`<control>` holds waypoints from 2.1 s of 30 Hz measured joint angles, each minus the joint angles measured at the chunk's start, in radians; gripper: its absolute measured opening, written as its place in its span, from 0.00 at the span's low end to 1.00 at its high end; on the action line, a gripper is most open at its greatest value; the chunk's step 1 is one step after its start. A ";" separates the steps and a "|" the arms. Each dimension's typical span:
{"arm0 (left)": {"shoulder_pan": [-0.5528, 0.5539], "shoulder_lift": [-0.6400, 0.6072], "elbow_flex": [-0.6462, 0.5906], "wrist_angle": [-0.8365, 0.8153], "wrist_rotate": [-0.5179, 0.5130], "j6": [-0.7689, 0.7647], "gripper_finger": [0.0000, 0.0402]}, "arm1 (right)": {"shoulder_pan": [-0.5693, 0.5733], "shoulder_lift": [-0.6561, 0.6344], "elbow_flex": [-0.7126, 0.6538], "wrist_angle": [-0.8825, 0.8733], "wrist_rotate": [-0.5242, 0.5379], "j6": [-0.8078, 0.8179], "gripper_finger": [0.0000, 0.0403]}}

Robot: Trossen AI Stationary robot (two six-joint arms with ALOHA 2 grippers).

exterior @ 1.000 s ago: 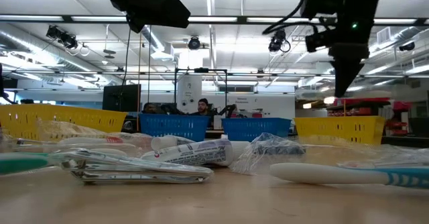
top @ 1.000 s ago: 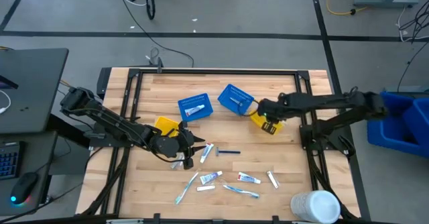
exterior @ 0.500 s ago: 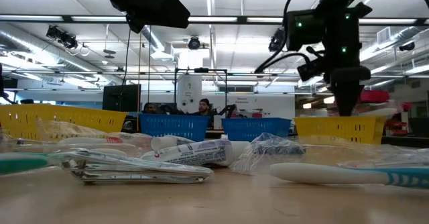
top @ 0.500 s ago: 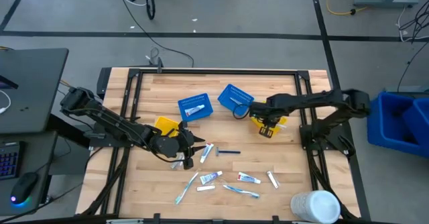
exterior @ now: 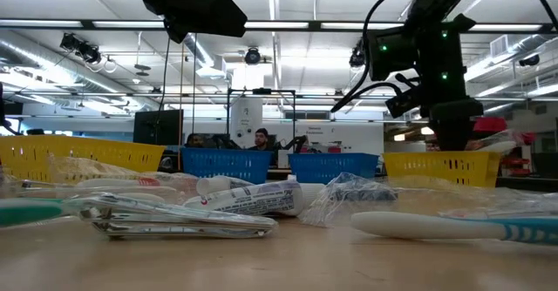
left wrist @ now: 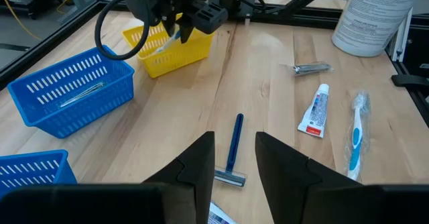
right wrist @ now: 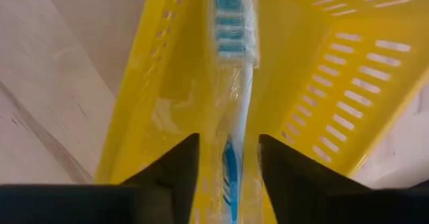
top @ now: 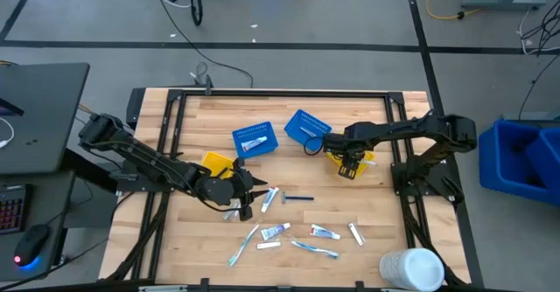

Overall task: Pick & Place Travel size toiletries
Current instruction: Put the blue toothbrush into the right yellow bin, then put the blue razor into the left yellow bin

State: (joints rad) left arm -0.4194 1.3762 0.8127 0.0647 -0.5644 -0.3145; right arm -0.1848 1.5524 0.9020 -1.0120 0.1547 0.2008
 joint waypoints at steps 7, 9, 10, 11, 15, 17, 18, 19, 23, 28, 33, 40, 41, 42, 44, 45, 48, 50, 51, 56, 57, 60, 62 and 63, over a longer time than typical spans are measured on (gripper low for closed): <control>0.000 0.000 0.000 0.000 0.000 0.000 0.29 | 0.002 0.000 0.041 -0.082 0.000 0.019 0.58; 0.000 0.000 0.000 0.000 0.000 0.000 0.29 | 0.002 0.000 0.066 -0.125 -0.001 0.028 0.59; 0.000 0.000 0.000 0.000 0.000 0.000 0.29 | 0.003 0.000 0.079 -0.149 -0.001 0.037 0.59; 0.000 0.000 0.000 0.000 0.000 0.000 0.29 | 0.003 0.000 0.092 -0.168 -0.001 0.050 0.60; 0.000 0.000 0.000 0.000 0.000 0.000 0.29 | 0.004 -0.001 0.146 -0.219 -0.001 0.064 0.58; 0.000 0.000 0.000 0.000 0.000 0.000 0.29 | 0.009 -0.006 0.168 -0.230 -0.001 0.064 0.56; 0.000 0.000 0.000 0.000 0.000 0.000 0.29 | 0.011 -0.011 0.178 -0.229 -0.001 0.063 0.54; 0.000 0.000 0.000 0.000 -0.002 0.000 0.29 | 0.016 -0.017 0.187 -0.228 -0.002 0.064 0.53; 0.000 0.000 0.000 0.001 -0.029 0.000 0.29 | 0.035 -0.025 0.232 -0.221 -0.002 0.064 0.49; 0.000 0.000 0.000 0.000 -0.044 -0.015 0.29 | 0.073 -0.026 0.272 -0.154 -0.002 0.060 0.46; 0.000 0.000 0.000 0.000 -0.045 -0.050 0.29 | 0.127 -0.026 0.274 -0.039 -0.021 0.001 0.49; 0.000 0.000 0.000 0.000 -0.045 -0.065 0.29 | 0.242 -0.026 0.274 0.170 -0.063 -0.052 0.56; 0.000 0.000 0.000 0.000 -0.046 -0.069 0.29 | 0.260 -0.026 0.274 0.198 -0.062 -0.061 0.56; 0.000 0.000 0.000 0.000 -0.048 -0.069 0.29 | 0.277 -0.026 0.274 0.226 -0.063 -0.068 0.57; 0.000 0.000 0.000 0.000 -0.050 -0.071 0.29 | 0.313 -0.026 0.274 0.273 -0.063 -0.086 0.58; 0.000 0.000 0.000 0.000 -0.050 -0.072 0.29 | 0.330 -0.026 0.274 0.293 -0.063 -0.098 0.58; 0.000 0.000 0.000 0.000 -0.052 -0.083 0.29 | 0.374 -0.026 0.270 0.350 -0.063 -0.134 0.58; 0.000 0.000 0.000 0.000 -0.053 -0.096 0.29 | 0.397 -0.026 0.260 0.392 -0.063 -0.161 0.56; 0.000 0.000 0.000 0.000 -0.053 -0.099 0.29 | 0.407 -0.026 0.255 0.406 -0.063 -0.174 0.55; 0.000 0.000 0.000 0.001 -0.064 -0.122 0.29 | 0.429 -0.026 0.245 0.477 -0.063 -0.183 0.51; 0.000 0.000 0.000 0.001 -0.073 -0.128 0.29 | 0.429 -0.026 0.245 0.492 -0.063 -0.171 0.51; 0.000 0.000 0.000 0.001 -0.097 -0.143 0.29 | 0.431 -0.026 0.245 0.498 -0.072 -0.156 0.51; 0.000 0.000 0.000 0.001 -0.116 -0.147 0.29 | 0.436 -0.026 0.245 0.493 -0.086 -0.161 0.53; 0.000 0.000 0.000 0.001 -0.123 -0.148 0.29 | 0.443 -0.026 0.245 0.494 -0.088 -0.162 0.55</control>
State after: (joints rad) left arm -0.4191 1.3762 0.8127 0.0658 -0.6870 -0.4624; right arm 0.2582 1.5269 1.1469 -0.5183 0.0667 0.0392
